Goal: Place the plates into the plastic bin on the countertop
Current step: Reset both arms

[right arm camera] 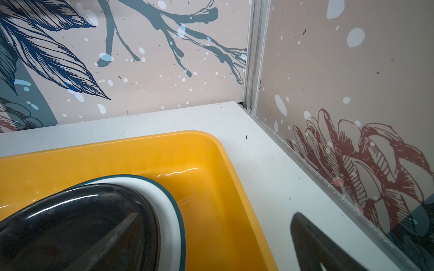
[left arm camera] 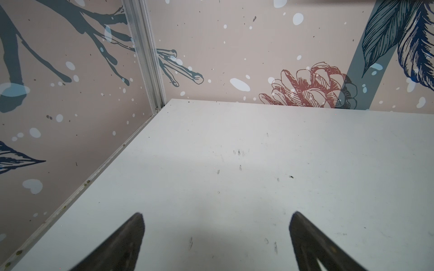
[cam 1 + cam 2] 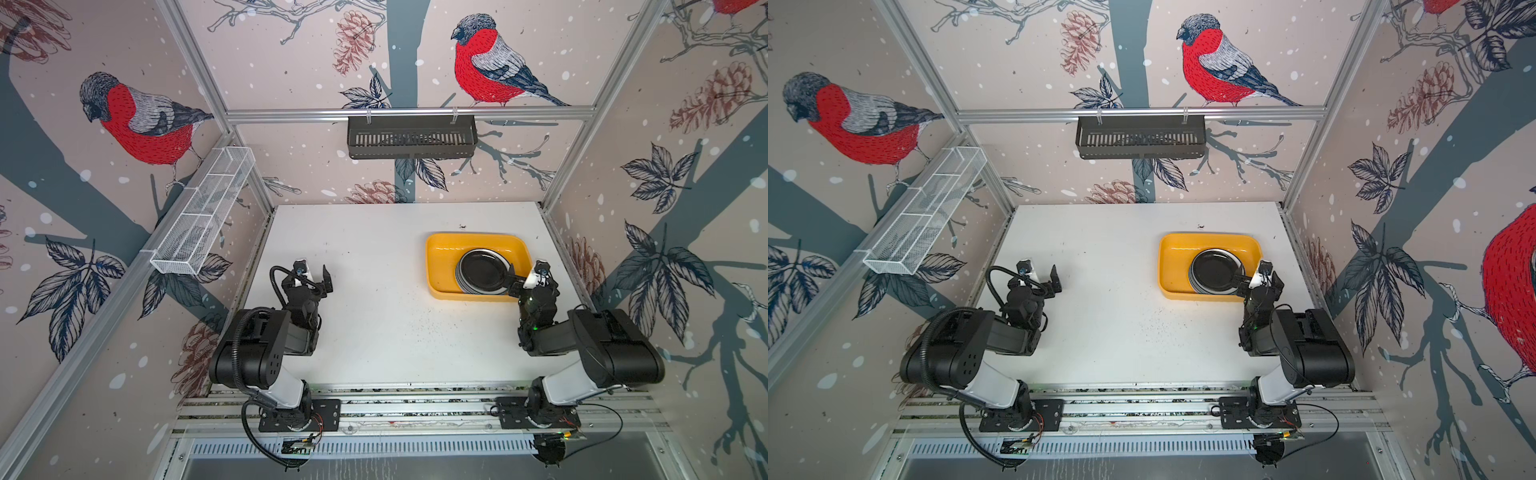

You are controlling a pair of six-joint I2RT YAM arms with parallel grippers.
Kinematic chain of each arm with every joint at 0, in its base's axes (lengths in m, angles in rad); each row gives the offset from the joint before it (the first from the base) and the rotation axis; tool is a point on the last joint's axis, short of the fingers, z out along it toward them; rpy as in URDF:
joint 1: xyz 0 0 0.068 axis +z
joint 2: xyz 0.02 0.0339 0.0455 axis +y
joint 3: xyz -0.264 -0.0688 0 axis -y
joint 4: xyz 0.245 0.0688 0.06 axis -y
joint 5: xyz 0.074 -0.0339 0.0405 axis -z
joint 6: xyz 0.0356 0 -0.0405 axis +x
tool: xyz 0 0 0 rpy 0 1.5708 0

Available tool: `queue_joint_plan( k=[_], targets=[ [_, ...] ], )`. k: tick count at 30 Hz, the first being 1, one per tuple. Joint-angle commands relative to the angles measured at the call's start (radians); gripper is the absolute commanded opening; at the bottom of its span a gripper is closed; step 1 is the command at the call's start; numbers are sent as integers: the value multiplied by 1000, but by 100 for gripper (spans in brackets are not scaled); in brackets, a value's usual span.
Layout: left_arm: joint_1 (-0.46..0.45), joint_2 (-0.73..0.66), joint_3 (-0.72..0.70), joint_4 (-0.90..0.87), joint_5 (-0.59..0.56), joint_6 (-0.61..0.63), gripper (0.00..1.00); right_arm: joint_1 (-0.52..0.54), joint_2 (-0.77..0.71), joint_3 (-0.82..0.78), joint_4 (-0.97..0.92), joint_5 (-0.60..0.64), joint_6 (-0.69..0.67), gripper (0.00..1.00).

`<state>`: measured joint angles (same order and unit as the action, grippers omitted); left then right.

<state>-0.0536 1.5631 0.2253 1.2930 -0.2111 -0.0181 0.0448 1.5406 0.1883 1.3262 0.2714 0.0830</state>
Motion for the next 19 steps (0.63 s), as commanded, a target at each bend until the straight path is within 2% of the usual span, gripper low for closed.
queue_joint_plan(
  k=[1, 19],
  targets=[
    [-1, -2, 5, 28, -5, 18, 97, 1, 1, 3, 26, 14, 1, 100],
    [4, -3, 5, 26, 6, 18, 97, -11, -2, 4, 20, -17, 8, 100]
  ],
)
